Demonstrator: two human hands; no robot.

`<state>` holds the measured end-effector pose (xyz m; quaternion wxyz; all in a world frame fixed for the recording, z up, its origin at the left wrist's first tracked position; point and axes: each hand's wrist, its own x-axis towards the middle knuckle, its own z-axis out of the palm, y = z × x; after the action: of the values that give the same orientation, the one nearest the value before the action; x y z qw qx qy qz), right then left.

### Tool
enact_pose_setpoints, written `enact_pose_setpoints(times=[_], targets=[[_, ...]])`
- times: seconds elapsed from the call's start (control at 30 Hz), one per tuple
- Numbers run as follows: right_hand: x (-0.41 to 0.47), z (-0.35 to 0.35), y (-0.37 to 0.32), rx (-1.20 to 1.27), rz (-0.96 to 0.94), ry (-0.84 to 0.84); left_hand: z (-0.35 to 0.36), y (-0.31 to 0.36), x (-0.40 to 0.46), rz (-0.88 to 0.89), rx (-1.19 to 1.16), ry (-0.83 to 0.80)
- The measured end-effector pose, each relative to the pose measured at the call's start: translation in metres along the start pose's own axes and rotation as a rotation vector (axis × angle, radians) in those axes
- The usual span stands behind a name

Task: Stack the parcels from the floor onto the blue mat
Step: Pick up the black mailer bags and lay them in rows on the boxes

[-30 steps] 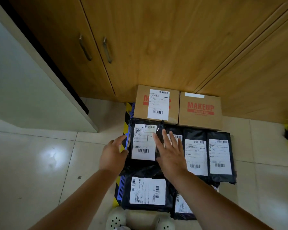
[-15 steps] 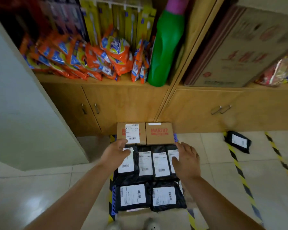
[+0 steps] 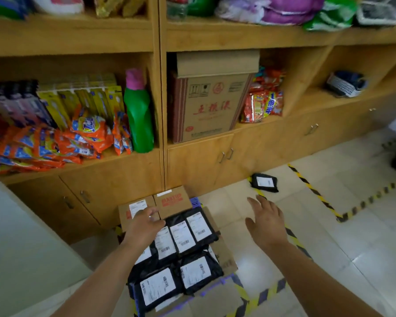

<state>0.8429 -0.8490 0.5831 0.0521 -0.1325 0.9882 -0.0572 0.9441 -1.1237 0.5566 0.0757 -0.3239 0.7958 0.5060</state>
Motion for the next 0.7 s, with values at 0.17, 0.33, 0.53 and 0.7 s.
enact_pose_setpoints(times=[0.17,0.33,0.53,0.7], targets=[[-0.016,-0.026,0.075,0.032,0.059,0.012,0.043,0.043,-0.017,0.039,0.062,0.004],[-0.021,-0.055,0.17,0.045,0.089,0.012,0.108,0.102,-0.033,0.127,0.114,0.01],[-0.009,-0.092,0.293,-0.009,0.119,-0.003,0.202,0.177,-0.044,0.189,0.124,0.047],[0.005,-0.114,0.364,-0.034,0.12,-0.024,0.274,0.218,-0.048,0.216,0.107,0.009]])
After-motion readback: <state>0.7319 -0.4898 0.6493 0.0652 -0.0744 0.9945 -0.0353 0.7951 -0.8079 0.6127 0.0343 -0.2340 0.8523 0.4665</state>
